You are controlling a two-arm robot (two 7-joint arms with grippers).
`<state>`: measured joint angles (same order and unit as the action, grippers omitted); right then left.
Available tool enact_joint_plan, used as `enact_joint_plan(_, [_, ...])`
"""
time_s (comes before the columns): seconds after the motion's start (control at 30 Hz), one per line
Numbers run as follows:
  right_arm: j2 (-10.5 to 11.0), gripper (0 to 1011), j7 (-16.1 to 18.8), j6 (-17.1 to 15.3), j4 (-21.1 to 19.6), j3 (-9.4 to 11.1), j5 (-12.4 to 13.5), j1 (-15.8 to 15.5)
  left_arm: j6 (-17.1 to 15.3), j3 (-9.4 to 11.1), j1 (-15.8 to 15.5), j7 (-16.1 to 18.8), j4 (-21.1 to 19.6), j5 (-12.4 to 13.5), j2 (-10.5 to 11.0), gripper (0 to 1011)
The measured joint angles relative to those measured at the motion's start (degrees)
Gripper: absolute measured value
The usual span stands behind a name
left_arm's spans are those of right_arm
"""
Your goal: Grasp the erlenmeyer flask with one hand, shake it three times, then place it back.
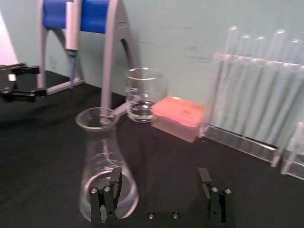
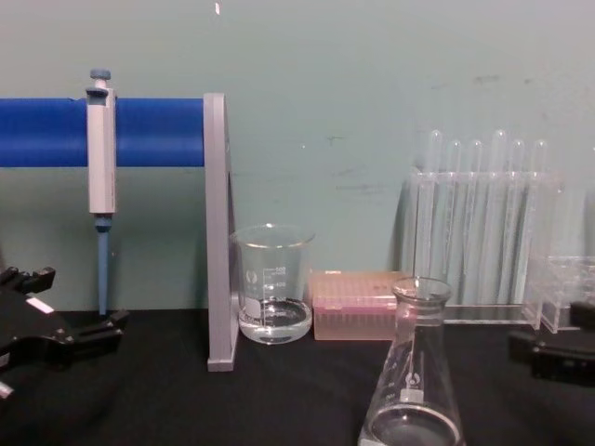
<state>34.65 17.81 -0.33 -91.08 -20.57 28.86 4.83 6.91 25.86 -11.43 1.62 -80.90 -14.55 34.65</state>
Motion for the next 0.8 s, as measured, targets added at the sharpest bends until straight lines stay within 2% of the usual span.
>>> enact_joint_plan(0.43, [-2.1,1003,4.6,-1.9,-0.8,-1.5,-0.9,0.6,0.0,0.0,0.0,0.0,0.0,0.0,0.0,1001])
enact_joint_plan(0.8, [-5.9,1003,6.3,-2.4,2.1,-2.8,-3.3,3.2,0.0,0.0,0.0,0.0,0.0,0.0,0.0,1001])
